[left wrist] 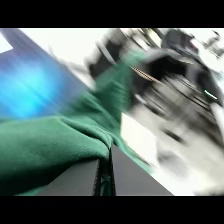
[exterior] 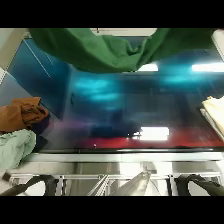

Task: Fold the shirts.

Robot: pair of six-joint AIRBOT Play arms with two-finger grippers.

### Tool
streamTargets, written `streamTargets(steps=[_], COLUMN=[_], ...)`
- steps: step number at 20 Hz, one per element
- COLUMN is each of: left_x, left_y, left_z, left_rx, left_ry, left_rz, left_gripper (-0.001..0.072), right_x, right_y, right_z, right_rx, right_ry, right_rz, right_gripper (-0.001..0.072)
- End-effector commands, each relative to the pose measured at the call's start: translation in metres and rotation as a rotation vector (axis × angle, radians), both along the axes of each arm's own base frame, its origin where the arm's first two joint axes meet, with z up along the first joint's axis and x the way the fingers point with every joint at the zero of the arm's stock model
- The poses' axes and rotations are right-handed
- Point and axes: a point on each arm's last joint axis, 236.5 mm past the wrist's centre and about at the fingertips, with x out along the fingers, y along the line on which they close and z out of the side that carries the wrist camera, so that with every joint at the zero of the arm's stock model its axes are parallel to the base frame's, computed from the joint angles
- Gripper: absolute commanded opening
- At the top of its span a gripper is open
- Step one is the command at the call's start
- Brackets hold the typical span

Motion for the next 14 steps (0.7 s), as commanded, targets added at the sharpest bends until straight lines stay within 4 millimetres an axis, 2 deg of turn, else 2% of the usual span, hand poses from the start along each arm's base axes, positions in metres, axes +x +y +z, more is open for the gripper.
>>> streamTargets(steps=[1,2,3,4,5,6,8,9,10,11,13,14], left_x=[-0.020,-0.015,-0.009,0.002,0.018,0.036,0.073,0.088,0.101,0.111,0.127,0.131], left_y=[0.035,0.041,0.040,0.037,0.032,0.030,0.033,0.035,0.039,0.046,0.065,0.078], left_z=[0.043,0.037,0.021,-0.004,-0.036,-0.071,-0.155,-0.197,-0.232,-0.267,-0.315,-0.329], left_rx=[0.050,0.054,0.067,0.081,0.102,0.125,0.208,0.235,0.247,0.252,0.255,0.260], left_ry=[-0.224,-0.205,-0.161,-0.092,-0.009,0.078,0.259,0.354,0.435,0.519,0.643,0.683], left_rz=[0.396,0.448,0.449,0.431,0.403,0.386,0.383,0.376,0.383,0.393,0.407,0.415], left_gripper=[0.0014,0.0015,0.0015,0.0015,0.0015,0.0015,0.0043,0.0382,0.0720,0.0711,0.0711,0.0710], right_x=[-0.031,-0.017,0.000,0.017,0.034,0.053,0.085,0.098,0.107,0.111,0.112,0.109], right_y=[-0.025,-0.033,-0.033,-0.028,-0.024,-0.019,-0.020,-0.026,-0.032,-0.039,-0.051,-0.056], right_z=[0.051,0.041,0.021,-0.004,-0.033,-0.071,-0.158,-0.203,-0.242,-0.277,-0.322,-0.336], right_rx=[-0.107,-0.105,-0.110,-0.119,-0.132,-0.158,-0.247,-0.280,-0.305,-0.325,-0.327,-0.325], right_ry=[-0.229,-0.178,-0.109,-0.030,0.055,0.165,0.391,0.515,0.624,0.726,0.867,0.920], right_rz=[-0.232,-0.267,-0.256,-0.217,-0.184,-0.155,-0.145,-0.157,-0.166,-0.168,-0.154,-0.145], right_gripper=[0.0015,0.0015,0.0015,0.0015,0.0015,0.0015,0.0017,0.0118,0.0489,0.0706,0.0698,0.0698])
